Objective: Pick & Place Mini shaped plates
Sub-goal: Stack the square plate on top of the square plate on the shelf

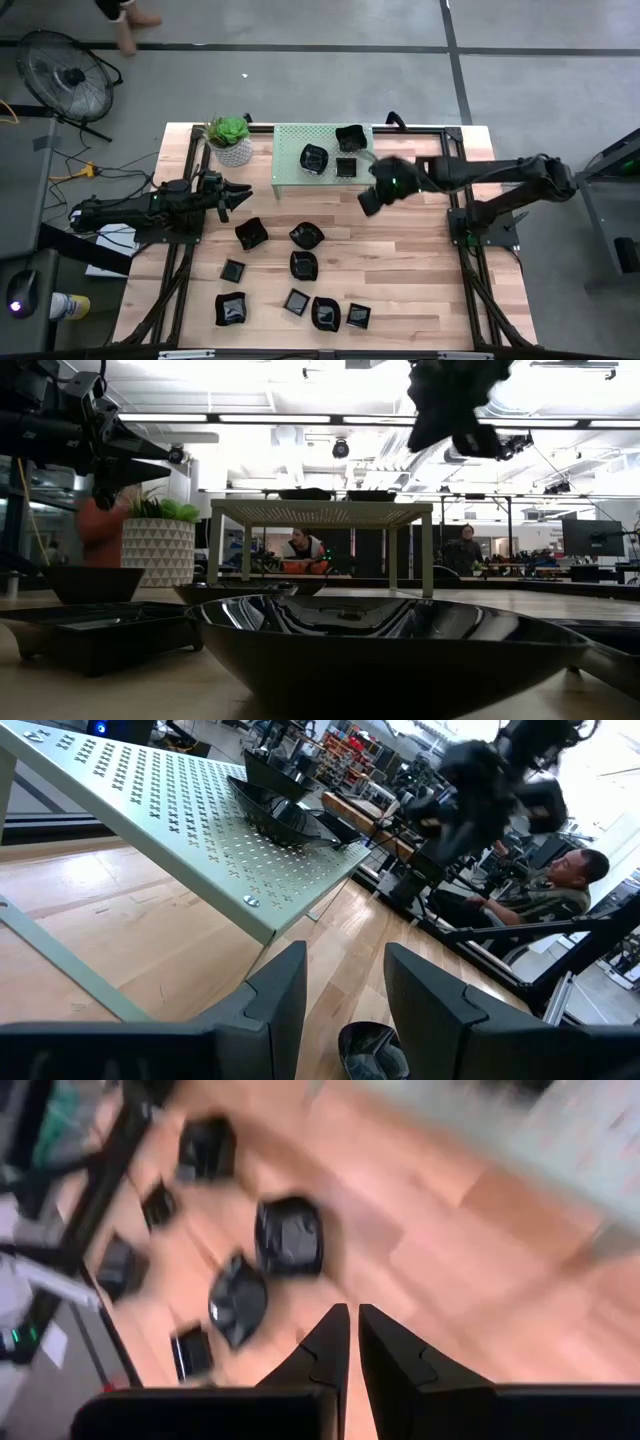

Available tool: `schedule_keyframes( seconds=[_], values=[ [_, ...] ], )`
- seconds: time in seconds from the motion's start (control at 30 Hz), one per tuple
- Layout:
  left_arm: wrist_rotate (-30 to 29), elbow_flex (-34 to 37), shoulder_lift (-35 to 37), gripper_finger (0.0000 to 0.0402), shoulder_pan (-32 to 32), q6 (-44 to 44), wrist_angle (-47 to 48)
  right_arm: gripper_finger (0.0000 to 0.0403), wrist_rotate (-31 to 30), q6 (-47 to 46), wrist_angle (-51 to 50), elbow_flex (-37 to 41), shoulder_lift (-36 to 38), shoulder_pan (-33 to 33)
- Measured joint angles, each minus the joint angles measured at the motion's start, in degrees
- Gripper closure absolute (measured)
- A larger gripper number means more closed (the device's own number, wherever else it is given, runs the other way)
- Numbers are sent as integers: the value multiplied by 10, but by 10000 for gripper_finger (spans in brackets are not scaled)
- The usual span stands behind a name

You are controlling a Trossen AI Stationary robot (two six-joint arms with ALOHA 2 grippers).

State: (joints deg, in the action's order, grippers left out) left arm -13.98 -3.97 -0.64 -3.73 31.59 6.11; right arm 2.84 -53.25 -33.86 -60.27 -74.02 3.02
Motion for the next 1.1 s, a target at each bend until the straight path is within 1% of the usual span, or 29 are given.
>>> schedule_keyframes(
  seconds=[0.2, 0.27, 0.4, 0.53, 0.6, 0.77, 0.97, 1.1],
  values=[
    [0, 0, 0, 268, 0, 0, 0, 382, -49, -64, -81, 0, -2, -116],
    [0, 0, 0, 268, 0, 0, 0, 382, -57, -95, -108, 0, -8, -152],
    [0, 0, 0, 268, 0, 0, 0, 382, -49, -133, -129, 0, -33, -214],
    [0, 0, 0, 268, 0, 0, 0, 382, -46, -129, -124, 0, -64, -264],
    [0, 0, 0, 268, 0, 0, 0, 382, -33, -125, -120, 0, -85, -287],
    [0, 0, 0, 268, 0, 0, 0, 378, 9, -112, -87, 0, -139, -334],
    [0, 0, 0, 268, 0, 0, 0, 353, 24, -49, 25, 0, -206, -368],
    [0, 0, 0, 268, 0, 0, 0, 331, 48, -16, 87, 0, -248, -377]
  ],
)
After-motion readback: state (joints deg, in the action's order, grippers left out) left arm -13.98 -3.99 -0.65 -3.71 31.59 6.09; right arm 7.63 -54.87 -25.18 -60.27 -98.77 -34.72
